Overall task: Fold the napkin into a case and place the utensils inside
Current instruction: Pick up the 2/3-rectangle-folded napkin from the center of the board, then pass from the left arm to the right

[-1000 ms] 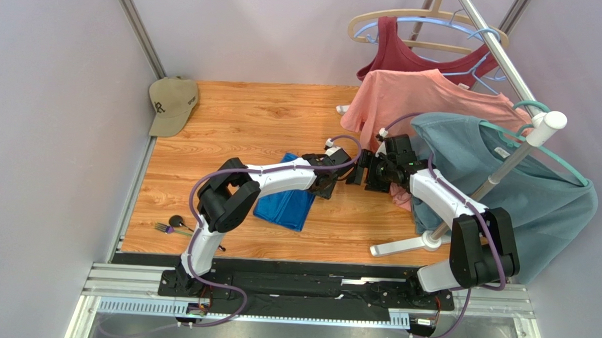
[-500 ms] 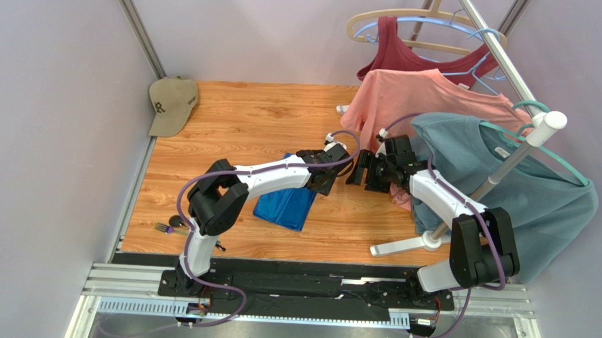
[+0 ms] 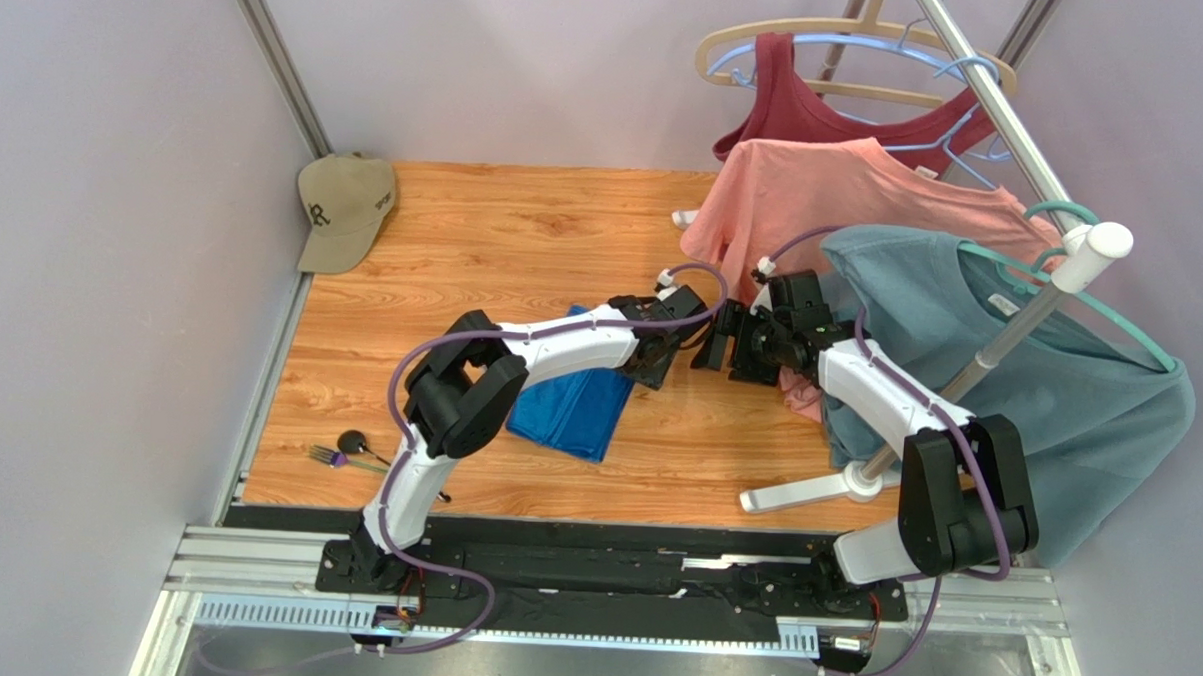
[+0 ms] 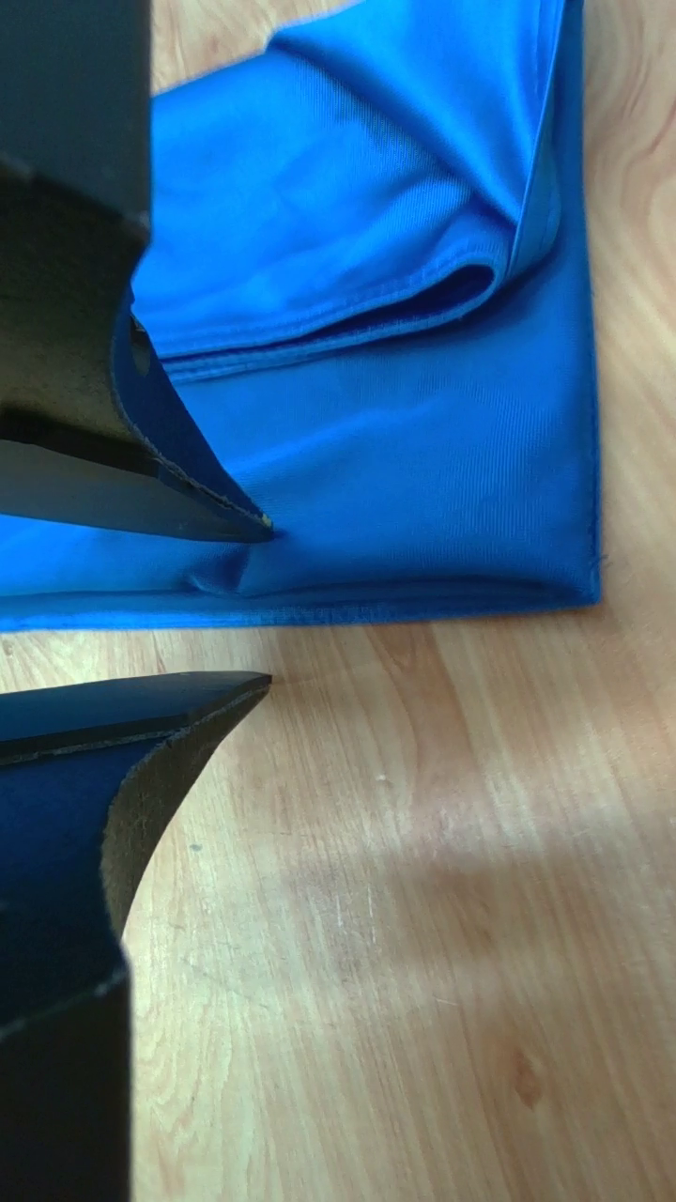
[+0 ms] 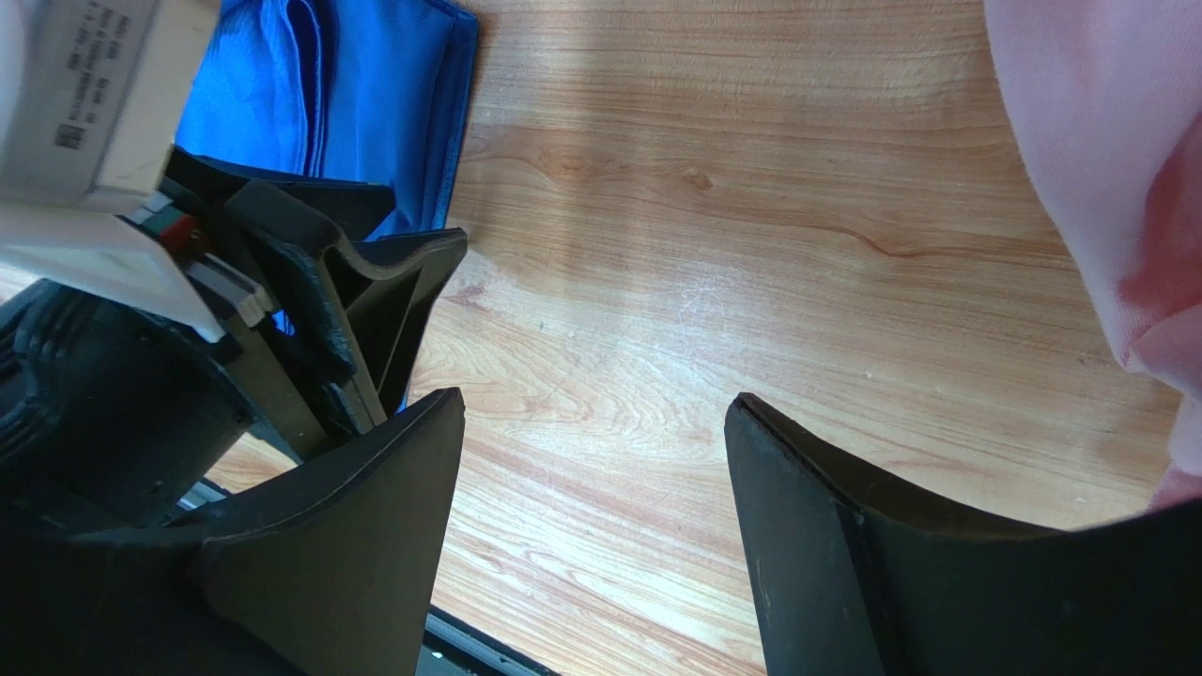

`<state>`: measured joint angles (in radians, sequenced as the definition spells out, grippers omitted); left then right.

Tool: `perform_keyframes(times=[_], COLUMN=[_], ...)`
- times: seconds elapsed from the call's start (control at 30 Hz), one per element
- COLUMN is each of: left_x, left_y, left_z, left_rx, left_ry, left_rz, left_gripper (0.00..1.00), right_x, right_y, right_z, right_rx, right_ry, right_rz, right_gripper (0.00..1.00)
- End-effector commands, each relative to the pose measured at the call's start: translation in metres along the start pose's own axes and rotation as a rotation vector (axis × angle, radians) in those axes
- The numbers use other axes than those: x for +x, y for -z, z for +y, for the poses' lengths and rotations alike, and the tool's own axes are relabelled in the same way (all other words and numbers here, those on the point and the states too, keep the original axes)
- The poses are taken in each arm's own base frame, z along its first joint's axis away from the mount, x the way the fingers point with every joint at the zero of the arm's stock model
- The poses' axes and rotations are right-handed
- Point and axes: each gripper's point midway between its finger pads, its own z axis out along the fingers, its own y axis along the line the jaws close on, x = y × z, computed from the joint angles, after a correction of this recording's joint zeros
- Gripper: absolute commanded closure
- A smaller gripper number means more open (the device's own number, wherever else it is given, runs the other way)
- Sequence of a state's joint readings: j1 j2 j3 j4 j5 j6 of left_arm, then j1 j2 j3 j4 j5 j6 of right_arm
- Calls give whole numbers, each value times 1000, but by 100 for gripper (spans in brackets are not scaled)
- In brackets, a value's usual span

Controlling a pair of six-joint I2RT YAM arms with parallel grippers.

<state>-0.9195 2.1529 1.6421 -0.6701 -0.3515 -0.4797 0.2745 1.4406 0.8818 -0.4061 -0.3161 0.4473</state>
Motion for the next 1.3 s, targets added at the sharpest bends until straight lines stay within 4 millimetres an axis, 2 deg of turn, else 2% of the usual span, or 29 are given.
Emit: perform_keyframes(times=[0.0, 0.17, 0.3, 0.37, 0.47, 0.53, 0.63, 0.9, 1.07, 1.13, 1.17, 1.27], left_x=[15, 25, 32, 27, 18, 10, 3, -9, -11, -15, -16, -19], left_y=[-15, -23, -26, -24, -18, -11, 3, 40, 47, 52, 54, 59], left_z=[-1, -4, 3, 9, 15, 14, 8, -6, -5, -2, -3, -2], left_rx=[0, 9, 6, 8, 23, 69, 144, 372, 421, 431, 436, 450], left_ry=[-26, -15, 1, 17, 26, 35, 59, 218, 260, 271, 269, 270], left_rz=[49, 70, 70, 61, 32, 12, 8, -31, -38, -49, -54, -63], left_gripper=[53, 62, 74, 80, 96, 100, 100, 100, 100, 100, 100, 100], right_x=[-6, -2, 0, 1, 4, 5, 4, -19, -27, -21, -28, -28], right_y=[-2, -6, -8, -8, -11, -14, -17, -28, -41, -50, -51, -56], right_z=[2, 1, -2, -3, -4, -5, -3, 33, 56, 59, 66, 72], right_rx=[-6, -1, 9, 9, 8, 14, 1, -132, -210, -215, -256, -289], right_ry=[21, 17, 11, 7, -10, -33, -64, -195, -231, -264, -260, -276], right_rz=[-32, -18, -15, -12, -2, 5, 10, -48, -69, -51, -79, -99], right_gripper=[28, 28, 28, 28, 28, 29, 30, 31, 30, 29, 29, 28])
